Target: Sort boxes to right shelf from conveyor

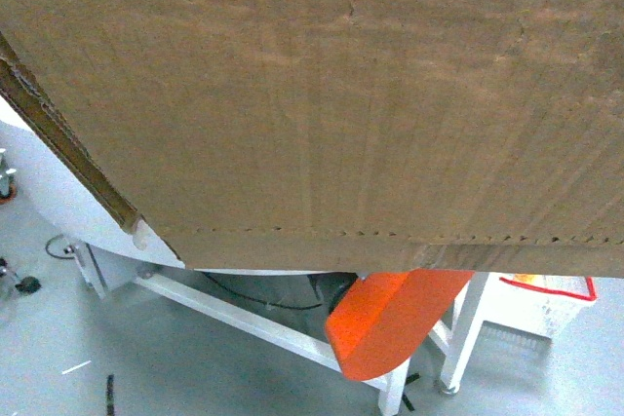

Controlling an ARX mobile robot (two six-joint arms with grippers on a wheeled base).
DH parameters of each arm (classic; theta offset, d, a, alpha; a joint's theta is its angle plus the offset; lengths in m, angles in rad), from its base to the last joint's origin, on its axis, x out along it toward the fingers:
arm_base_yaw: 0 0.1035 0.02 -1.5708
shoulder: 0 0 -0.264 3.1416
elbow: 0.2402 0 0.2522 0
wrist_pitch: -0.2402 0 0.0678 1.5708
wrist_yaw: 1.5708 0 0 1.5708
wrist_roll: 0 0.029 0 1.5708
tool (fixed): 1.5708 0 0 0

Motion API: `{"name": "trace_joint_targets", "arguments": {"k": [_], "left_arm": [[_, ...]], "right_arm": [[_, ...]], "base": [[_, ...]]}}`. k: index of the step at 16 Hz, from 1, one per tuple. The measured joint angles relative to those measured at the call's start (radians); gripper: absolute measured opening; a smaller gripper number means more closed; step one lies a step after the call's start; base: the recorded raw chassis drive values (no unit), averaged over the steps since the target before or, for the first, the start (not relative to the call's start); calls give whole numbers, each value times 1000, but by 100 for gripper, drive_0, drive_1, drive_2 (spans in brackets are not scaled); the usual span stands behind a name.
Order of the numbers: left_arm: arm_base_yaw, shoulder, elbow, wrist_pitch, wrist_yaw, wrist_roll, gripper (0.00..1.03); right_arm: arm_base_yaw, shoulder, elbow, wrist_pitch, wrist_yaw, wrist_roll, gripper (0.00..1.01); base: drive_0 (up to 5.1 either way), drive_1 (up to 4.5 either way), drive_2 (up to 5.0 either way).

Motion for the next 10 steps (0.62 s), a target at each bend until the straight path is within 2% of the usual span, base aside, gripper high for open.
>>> {"name": "trace_joint_targets", "arguments": {"k": [10], "left_arm": [[0,0,0,0,0,0,3]], "right_arm": [[0,0,0,0,0,0,4]], "base": [[-159,-159,-159]]}}
